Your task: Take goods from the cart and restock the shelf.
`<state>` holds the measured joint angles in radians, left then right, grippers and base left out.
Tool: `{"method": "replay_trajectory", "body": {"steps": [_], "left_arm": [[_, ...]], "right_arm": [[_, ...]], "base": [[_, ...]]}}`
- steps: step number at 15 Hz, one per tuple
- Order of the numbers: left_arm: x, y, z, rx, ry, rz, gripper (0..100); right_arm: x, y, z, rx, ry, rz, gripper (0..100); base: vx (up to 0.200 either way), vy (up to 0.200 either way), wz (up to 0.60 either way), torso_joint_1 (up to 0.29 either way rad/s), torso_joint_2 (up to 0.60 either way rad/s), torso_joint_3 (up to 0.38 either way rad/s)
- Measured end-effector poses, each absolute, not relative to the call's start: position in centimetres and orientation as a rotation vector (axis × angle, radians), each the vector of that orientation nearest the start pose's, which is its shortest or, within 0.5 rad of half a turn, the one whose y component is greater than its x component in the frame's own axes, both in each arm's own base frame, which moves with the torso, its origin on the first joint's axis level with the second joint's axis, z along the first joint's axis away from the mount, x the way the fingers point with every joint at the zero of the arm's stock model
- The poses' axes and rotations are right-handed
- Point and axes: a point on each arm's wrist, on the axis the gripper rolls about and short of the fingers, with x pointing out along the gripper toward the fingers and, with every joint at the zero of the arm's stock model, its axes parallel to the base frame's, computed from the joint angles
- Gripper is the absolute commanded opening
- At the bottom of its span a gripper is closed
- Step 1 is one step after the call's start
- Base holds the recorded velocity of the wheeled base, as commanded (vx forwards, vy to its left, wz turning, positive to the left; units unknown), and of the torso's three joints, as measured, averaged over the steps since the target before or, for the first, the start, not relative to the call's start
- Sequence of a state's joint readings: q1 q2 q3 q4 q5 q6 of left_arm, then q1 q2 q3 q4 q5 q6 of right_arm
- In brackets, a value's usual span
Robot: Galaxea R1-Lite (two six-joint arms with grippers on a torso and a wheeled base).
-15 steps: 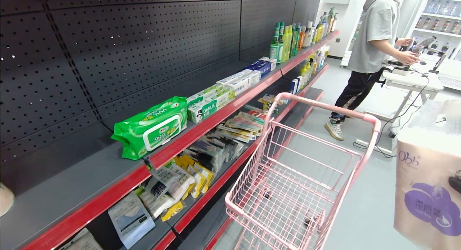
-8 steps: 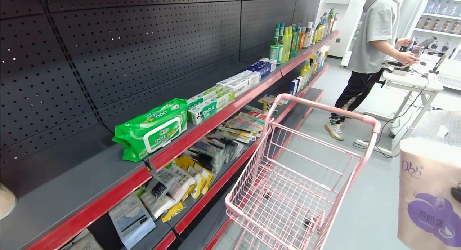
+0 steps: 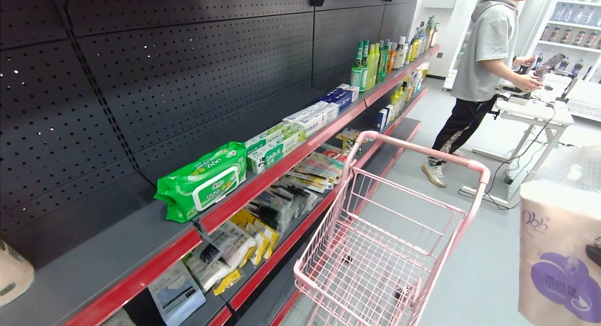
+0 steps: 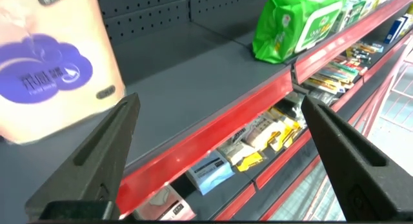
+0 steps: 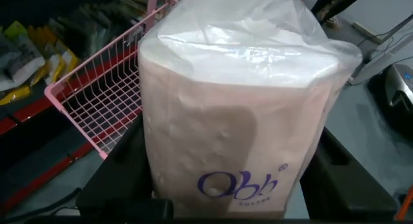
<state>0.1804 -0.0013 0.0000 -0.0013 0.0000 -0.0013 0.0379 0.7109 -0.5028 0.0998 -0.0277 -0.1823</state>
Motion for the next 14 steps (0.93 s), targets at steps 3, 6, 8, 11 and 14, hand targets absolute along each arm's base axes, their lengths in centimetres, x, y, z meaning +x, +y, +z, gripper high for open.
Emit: {"method": "replay_trajectory", "body": {"steps": [3,6,8,11,14], "left_arm": [[-2.25,-0.41,7.56,-0.001,-0.003,0.181,100],[-2.25,-0.41,7.56,-0.001,-0.003,0.18,100],[-2.25,-0.41,7.56,-0.001,-0.003,0.18,100],[-2.25,-0.41,7.56,-0.001,-0.003,0.181,100],[-2.25,-0.41,7.56,-0.001,-0.003,0.18,100]], "right_arm": [[5.85,0.16,20.24,-0.192,0.312,0.039,0],[6.03,0.17,20.22,-0.193,0.318,0.041,0],[6.26,0.18,20.25,-0.193,0.322,0.041,0],[6.44,0.19,20.19,-0.193,0.331,0.042,0],[6.52,0.19,20.15,-0.193,0.335,0.043,0]], "base": [[0.0,0.0,0.0,0.163,-0.35,-0.19],[0.0,0.0,0.0,0.132,-0.27,-0.149],[0.0,0.0,0.0,0.11,-0.21,-0.115],[0.0,0.0,0.0,0.09,-0.2,-0.102],[0.0,0.0,0.0,0.077,-0.18,-0.095]]}}
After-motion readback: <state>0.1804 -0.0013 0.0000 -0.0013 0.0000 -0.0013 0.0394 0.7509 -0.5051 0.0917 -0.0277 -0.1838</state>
